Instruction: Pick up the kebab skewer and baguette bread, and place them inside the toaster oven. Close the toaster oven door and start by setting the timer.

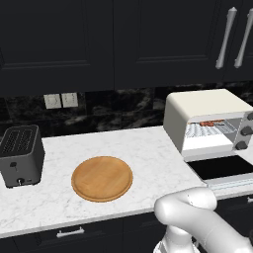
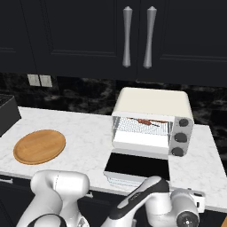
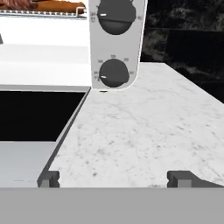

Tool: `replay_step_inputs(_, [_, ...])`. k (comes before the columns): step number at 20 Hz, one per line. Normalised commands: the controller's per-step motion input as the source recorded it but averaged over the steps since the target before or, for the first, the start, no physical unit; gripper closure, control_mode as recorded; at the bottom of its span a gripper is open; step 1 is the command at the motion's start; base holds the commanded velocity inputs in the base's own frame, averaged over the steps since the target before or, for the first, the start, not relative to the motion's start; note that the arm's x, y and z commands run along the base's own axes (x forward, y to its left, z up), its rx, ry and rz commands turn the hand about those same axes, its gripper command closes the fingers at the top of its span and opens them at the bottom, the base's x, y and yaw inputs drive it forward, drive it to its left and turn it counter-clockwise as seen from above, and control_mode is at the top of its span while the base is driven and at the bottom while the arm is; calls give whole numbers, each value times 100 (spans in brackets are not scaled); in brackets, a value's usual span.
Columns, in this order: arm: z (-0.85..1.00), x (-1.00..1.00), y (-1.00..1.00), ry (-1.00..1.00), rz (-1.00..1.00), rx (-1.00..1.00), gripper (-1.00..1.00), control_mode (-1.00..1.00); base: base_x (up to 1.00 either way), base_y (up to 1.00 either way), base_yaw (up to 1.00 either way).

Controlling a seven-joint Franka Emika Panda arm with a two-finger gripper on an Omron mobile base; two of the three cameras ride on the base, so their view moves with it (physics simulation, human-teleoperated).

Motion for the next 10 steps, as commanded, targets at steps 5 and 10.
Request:
replay_step_inputs(5, [0, 8, 7, 0, 0, 1, -100, -100, 0, 0, 0])
replay_step_inputs(10, [0, 0, 8, 0, 0, 8, -100, -100, 0, 0, 0])
